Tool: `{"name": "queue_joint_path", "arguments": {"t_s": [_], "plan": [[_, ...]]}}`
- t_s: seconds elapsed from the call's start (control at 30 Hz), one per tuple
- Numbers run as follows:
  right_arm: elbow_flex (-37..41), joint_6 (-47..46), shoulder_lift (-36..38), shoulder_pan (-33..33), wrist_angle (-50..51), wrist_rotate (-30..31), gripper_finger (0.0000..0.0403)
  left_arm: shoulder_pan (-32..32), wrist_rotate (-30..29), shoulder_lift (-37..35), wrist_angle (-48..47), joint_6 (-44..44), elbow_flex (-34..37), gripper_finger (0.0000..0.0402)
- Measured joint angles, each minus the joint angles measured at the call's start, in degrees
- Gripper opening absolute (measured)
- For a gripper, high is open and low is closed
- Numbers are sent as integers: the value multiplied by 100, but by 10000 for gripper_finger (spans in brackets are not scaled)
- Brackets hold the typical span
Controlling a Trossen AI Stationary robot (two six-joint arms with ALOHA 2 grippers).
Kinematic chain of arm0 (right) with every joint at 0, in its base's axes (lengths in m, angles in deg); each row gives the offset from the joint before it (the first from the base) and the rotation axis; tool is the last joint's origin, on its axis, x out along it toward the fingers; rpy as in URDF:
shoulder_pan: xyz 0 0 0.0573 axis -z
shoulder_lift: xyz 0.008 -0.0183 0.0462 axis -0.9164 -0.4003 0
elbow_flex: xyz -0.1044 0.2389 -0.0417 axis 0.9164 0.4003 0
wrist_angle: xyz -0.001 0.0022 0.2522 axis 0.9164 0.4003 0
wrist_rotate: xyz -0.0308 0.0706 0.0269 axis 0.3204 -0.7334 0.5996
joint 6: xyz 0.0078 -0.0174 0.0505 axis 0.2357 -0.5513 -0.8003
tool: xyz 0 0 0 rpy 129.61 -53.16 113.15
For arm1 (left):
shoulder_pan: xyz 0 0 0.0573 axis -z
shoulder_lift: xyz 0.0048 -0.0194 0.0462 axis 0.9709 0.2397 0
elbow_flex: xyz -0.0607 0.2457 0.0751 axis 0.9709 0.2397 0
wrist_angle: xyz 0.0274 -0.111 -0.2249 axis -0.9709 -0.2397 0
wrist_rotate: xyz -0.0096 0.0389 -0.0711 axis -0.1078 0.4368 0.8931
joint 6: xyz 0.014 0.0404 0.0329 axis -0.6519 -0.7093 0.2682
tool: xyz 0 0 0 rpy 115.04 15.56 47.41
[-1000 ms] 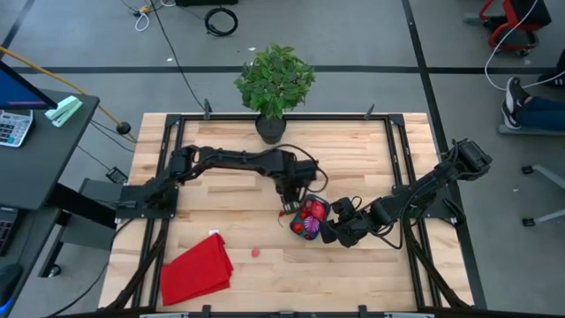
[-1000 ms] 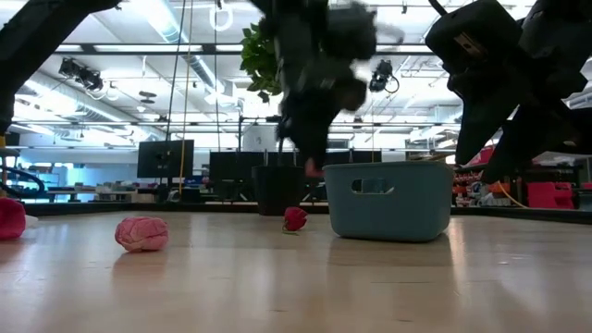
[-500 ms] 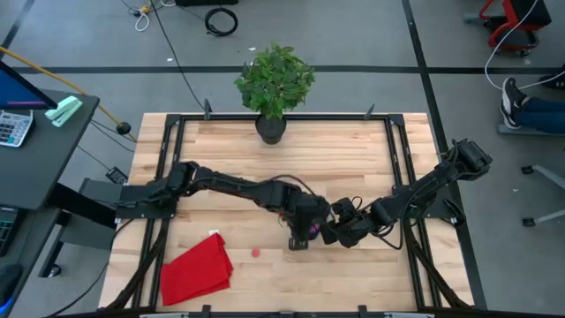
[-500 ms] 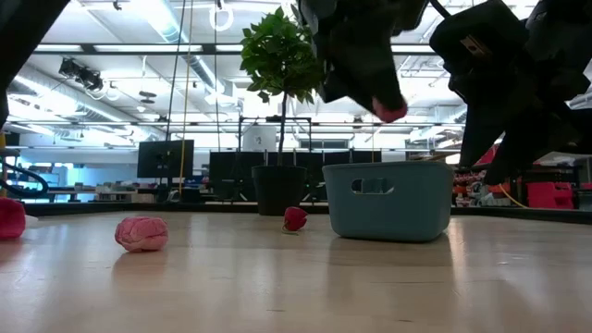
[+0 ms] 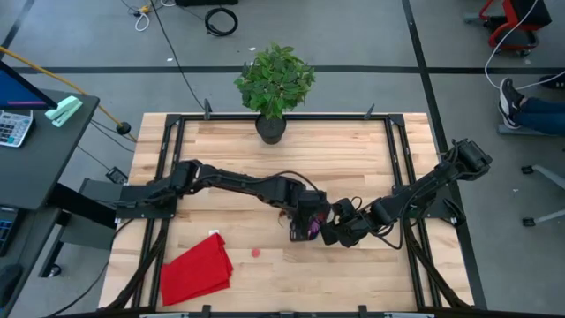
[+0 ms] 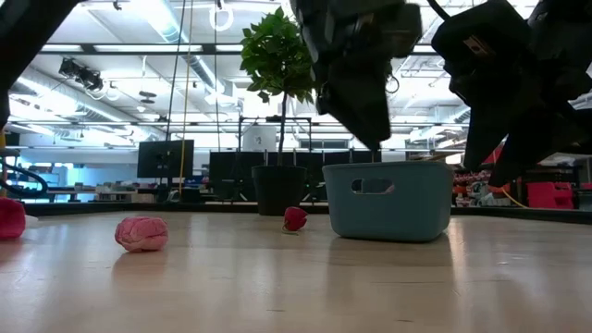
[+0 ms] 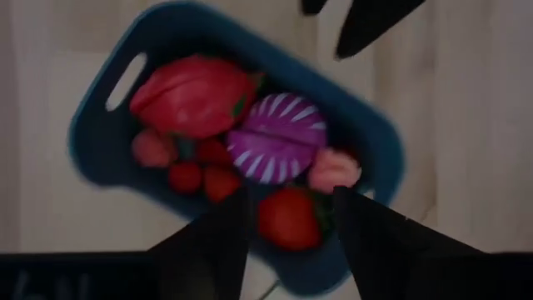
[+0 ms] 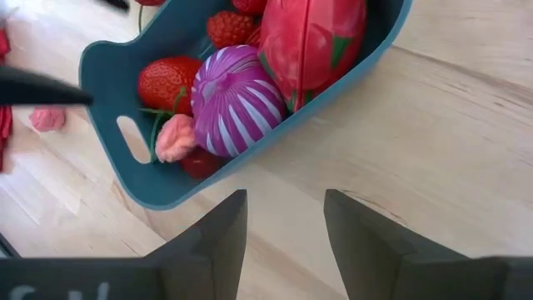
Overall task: Pick and placing Produce into tupperware
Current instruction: Put the top peach into the bin, then put the peach into the bin
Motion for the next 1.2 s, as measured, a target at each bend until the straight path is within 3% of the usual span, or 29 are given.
{"name": "queue_joint_path", "arguments": {"t_s": [0.2, 0.4, 0.47, 0.53, 0.63, 0.7, 0.77, 0.87, 1.0, 1.2], "plan": [[0, 17, 0, 3, -94, -230, 170, -200, 17, -38, -1162, -387, -2, 198], [0, 560, 0, -296, -596, -1957, 170, -647, -2, -116, -2848, -505, -4, 189], [0, 553, 0, -450, -1127, -2151, 170, -794, -3, -133, -3330, -338, -4, 184], [0, 747, 0, -559, -1947, -1958, 170, -925, -2, -157, -3591, -122, -4, 181], [-2, 1502, 0, -588, -3151, -859, 170, -1072, -2, -230, -3754, 34, 0, 177], [-10, 2262, 0, -506, -3614, -59, 170, -1149, -1, -339, -3720, 39, 0, 177], [-115, 3130, 0, -372, -3629, 369, 170, -1211, -11, -439, -3704, 26, -2, 179], [-394, 4282, -35, -48, -3506, 387, 170, -1291, -191, -624, -3639, -94, -2, 183], [-941, 5439, -300, 498, -3397, -72, 170, -1431, -657, -929, -3590, -109, -9, 185], [-2009, 6277, -1076, 1152, -2230, -530, 170, -1752, -1062, -1425, -3588, -127, -2, 179]]}}
